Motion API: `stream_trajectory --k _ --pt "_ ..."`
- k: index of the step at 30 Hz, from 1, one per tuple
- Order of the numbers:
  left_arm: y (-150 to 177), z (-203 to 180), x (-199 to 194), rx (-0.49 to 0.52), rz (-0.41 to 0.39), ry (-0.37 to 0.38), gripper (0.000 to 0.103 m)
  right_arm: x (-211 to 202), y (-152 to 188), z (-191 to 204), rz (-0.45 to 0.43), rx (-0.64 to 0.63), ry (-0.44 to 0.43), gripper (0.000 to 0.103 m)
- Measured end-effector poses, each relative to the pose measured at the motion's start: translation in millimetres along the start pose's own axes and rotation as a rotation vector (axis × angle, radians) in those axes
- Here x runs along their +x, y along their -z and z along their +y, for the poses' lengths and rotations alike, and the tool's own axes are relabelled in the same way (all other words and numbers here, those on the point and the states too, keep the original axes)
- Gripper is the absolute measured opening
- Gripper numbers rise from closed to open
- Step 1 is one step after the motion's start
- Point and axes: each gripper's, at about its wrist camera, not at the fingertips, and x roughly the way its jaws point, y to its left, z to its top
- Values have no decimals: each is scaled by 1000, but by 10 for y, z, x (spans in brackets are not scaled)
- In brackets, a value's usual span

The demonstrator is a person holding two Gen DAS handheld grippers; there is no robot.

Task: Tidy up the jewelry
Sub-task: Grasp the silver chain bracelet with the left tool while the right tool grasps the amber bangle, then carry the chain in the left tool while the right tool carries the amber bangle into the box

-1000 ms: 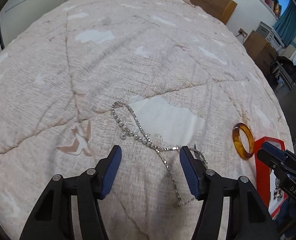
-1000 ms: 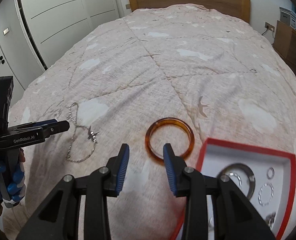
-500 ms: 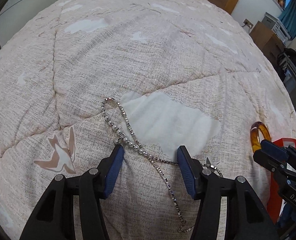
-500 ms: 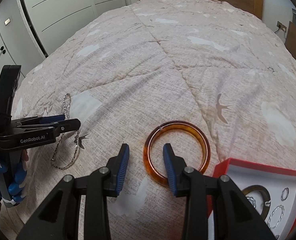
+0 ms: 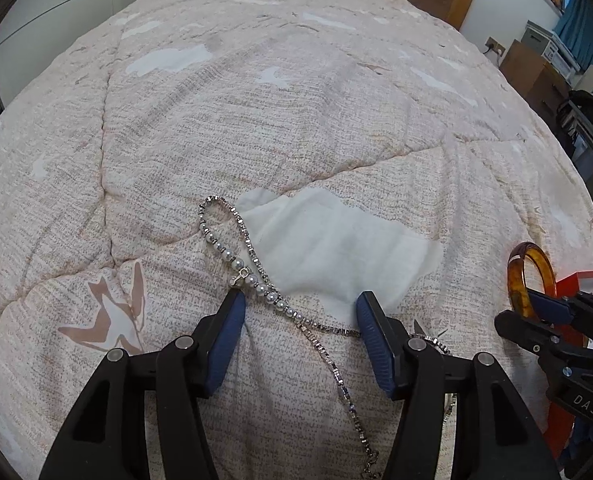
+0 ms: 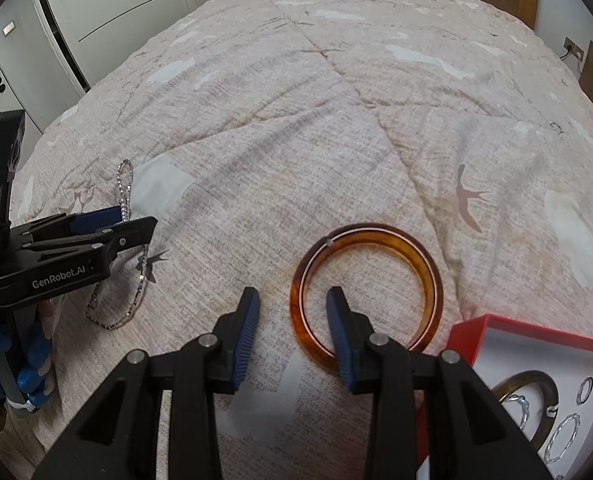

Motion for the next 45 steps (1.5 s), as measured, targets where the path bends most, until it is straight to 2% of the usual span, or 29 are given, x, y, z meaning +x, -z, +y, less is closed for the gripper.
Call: stream_trajectory --k 9,11,12,13,14,15,16,21,26,30,37,45 --pt "1 -32 35 4 -12 -3 56 34 -12 32 16 -17 11 34" --pt "15 -21 25 4 -18 -5 52 30 -12 54 18 -26 11 31" --pt "22 -8 9 3 -23 -10 43 30 -11 67 19 -31 7 29" --pt "27 16 -13 0 -28 -13 30 22 -7 86 20 -37 2 22" --pt "25 35 -30 -3 -29 -10 23 11 0 105 20 -40 -5 14" --pt "21 60 -54 -5 -30 0 10 -3 8 126 20 -43 -13 10" --pt "18 75 -78 -5 -30 10 5 -21 20 163 20 -46 -28 11" --pt "31 107 -364 13 -70 31 4 -190 110 343 -29 -37 -99 10" --pt "33 55 -722 53 -116 27 4 -530 202 480 -126 22 -185 9" --pt "4 -86 -1027 81 -149 33 4 -867 261 515 -202 58 -216 9" --pt "-93 -677 -1469 156 -202 98 4 -1551 393 213 -306 101 -172 9" --pt "-307 -1623 -1882 248 -271 231 4 -2170 852 -484 -323 150 -30 9"
